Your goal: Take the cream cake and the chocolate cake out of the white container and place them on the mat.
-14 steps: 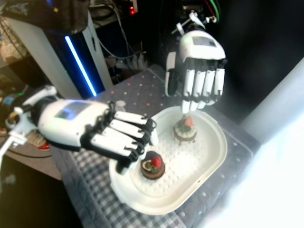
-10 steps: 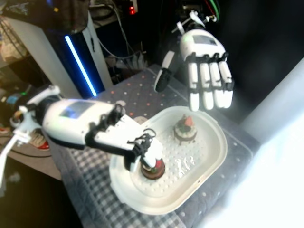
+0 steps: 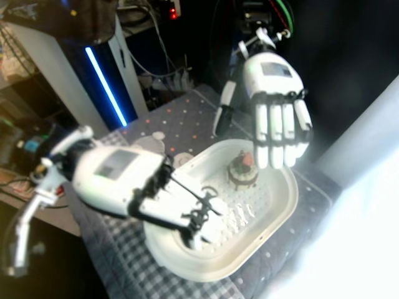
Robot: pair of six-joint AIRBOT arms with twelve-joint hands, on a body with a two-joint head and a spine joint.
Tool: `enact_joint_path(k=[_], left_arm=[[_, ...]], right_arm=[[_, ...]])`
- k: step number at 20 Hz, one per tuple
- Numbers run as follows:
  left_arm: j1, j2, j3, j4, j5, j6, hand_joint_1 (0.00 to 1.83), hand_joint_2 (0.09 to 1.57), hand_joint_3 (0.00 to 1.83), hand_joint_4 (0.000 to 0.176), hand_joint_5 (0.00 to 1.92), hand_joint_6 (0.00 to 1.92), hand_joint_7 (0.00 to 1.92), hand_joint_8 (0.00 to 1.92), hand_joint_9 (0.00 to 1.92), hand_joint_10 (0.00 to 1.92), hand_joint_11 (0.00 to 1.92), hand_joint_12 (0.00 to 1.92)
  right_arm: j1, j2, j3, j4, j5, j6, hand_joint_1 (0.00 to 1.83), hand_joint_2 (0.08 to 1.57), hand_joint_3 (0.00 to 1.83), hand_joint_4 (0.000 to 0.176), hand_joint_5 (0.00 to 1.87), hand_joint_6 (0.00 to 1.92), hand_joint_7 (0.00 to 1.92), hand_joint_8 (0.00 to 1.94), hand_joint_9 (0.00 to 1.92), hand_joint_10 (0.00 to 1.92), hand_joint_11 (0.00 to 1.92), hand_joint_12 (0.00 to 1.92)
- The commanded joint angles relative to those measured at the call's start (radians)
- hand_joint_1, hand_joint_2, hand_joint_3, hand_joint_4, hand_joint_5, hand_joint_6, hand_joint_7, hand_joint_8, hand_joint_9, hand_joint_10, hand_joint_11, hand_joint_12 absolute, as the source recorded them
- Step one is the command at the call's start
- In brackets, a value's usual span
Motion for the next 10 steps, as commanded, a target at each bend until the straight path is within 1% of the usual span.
enact_joint_path(k=[1, 2, 3, 4, 5, 7, 9, 10], left_arm=[[-0.016, -0.008, 0.008, -0.002, -0.093, 0.001, 0.75, 0.88, 0.00, 0.000, 0.41, 0.01, 0.34, 0.00, 0.35, 0.04, 0.00, 1.28], [-0.015, -0.018, 0.017, -0.006, -0.077, 0.001, 0.77, 0.88, 0.00, 0.000, 0.40, 0.00, 0.35, 0.01, 0.35, 0.04, 0.00, 1.32], [-0.011, -0.023, 0.022, -0.009, -0.069, 0.001, 0.78, 0.88, 0.00, 0.000, 0.41, 0.00, 0.36, 0.01, 0.35, 0.04, 0.00, 1.32], [-0.002, -0.028, 0.026, -0.015, -0.056, 0.001, 0.78, 0.87, 0.00, 0.000, 0.42, 0.01, 0.43, 0.03, 0.44, 0.07, 0.00, 1.39], [-0.002, -0.029, 0.026, -0.015, -0.054, 0.001, 0.78, 0.87, 0.00, 0.000, 0.42, 0.01, 0.43, 0.03, 0.44, 0.07, 0.00, 1.39], [0.002, -0.043, 0.037, -0.015, -0.034, 0.001, 0.80, 0.88, 0.00, 0.000, 0.44, 0.01, 0.46, 0.03, 0.47, 0.09, 0.00, 1.38], [0.010, -0.062, 0.056, -0.026, -0.014, 0.001, 0.82, 0.89, 0.00, 0.000, 0.44, 0.01, 0.45, 0.03, 0.47, 0.09, 0.00, 1.38], [0.013, -0.066, 0.060, -0.029, -0.009, 0.001, 0.84, 0.89, 0.00, 0.000, 0.43, 0.01, 0.43, 0.01, 0.45, 0.08, 0.00, 1.33]], right_arm=[[0.014, -0.008, 0.007, -0.006, 0.102, -0.005, 0.81, 0.88, 0.01, 0.000, 0.41, 0.00, 0.54, 0.00, 0.51, 0.09, 0.02, 1.32], [0.014, -0.020, 0.016, 0.009, 0.094, -0.005, 0.79, 0.87, 0.00, 0.000, 0.42, 0.00, 0.54, 0.00, 0.53, 0.05, 0.03, 1.26], [0.014, -0.029, 0.023, 0.012, 0.086, -0.005, 0.77, 0.87, 0.00, 0.000, 0.42, 0.00, 0.56, 0.01, 0.54, 0.05, 0.05, 1.27], [0.014, -0.049, 0.039, 0.027, 0.068, -0.005, 0.75, 0.87, 0.00, 0.000, 0.44, 0.01, 0.59, 0.01, 0.59, 0.05, 0.09, 1.32], [0.014, -0.051, 0.041, 0.028, 0.066, -0.005, 0.75, 0.87, 0.00, 0.000, 0.44, 0.01, 0.59, 0.01, 0.59, 0.05, 0.09, 1.32], [0.014, -0.064, 0.052, 0.041, 0.048, -0.005, 0.82, 0.87, 0.00, 0.000, 0.45, 0.01, 0.57, 0.00, 0.57, 0.04, 0.04, 1.30], [0.014, -0.076, 0.068, 0.056, 0.027, -0.005, 0.82, 0.87, 0.00, 0.000, 0.47, 0.01, 0.59, 0.01, 0.59, 0.04, 0.06, 1.29], [0.014, -0.080, 0.072, 0.059, 0.023, -0.005, 0.81, 0.86, 0.00, 0.000, 0.50, 0.01, 0.60, 0.01, 0.60, 0.04, 0.07, 1.28]])
